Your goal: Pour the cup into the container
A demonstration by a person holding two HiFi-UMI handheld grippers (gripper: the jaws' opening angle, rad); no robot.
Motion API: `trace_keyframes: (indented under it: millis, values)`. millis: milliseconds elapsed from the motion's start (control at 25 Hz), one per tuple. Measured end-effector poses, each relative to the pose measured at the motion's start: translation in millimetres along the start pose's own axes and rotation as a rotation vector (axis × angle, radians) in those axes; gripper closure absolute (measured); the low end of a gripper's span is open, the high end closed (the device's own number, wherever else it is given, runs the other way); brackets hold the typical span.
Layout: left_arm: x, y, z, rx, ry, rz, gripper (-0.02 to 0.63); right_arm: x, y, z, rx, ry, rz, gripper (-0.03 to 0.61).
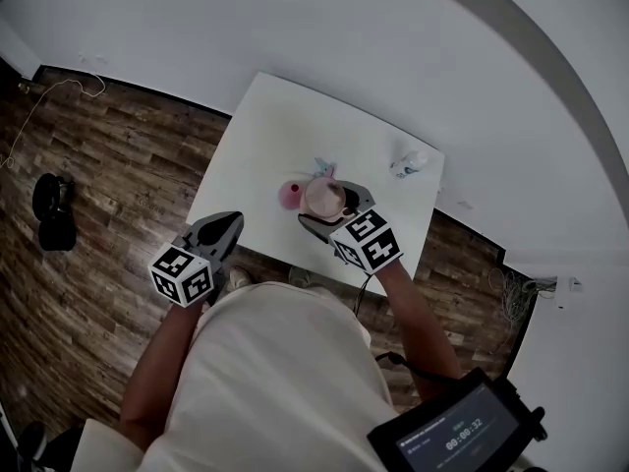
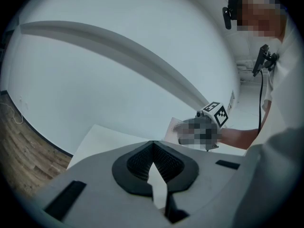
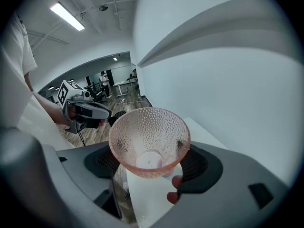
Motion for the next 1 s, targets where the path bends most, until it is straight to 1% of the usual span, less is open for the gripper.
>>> trace_keyframes:
  millis: [120,280,440,680,1000]
  values:
    - [3.7,-14.2,-5.4,-0.015,0.005,-0.004,0.604,-3.7,-0.1,14.2,0.016,-0.012,0.002,0.206]
    - [9.2,-22.8,-12.6,-0.013,0.002,-0.004,0.604,-2.0,-5.4,28.7,0.022,-0.053,-0.019,0.206]
    - [12.0,-32.8,-19.9,-0.015,0.008,0.015,0.604,-2.9,-8.2,38.9,0.013,-0.08,-0.008,0.206]
    - [12.0,-50.6,-31.7,-0.03,0.018,0.016,0.604,-8.7,-10.1,50.8,0.029,-0.098,0.022,0.206]
    - [13.6,-73.9,-34.0,-0.035,0.002,-0.005,0.604,-20.3,-13.8,71.7,0.03,-0.14,0.014,0.206]
Point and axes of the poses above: the fingertips, and each gripper's own axes: z backward along the fingers, y to its left, x out of its top, the point moved 5 cm from there along z, backward along the fingers, and after that the axes turned 12 degrees about -z, right-handed, at the moved point
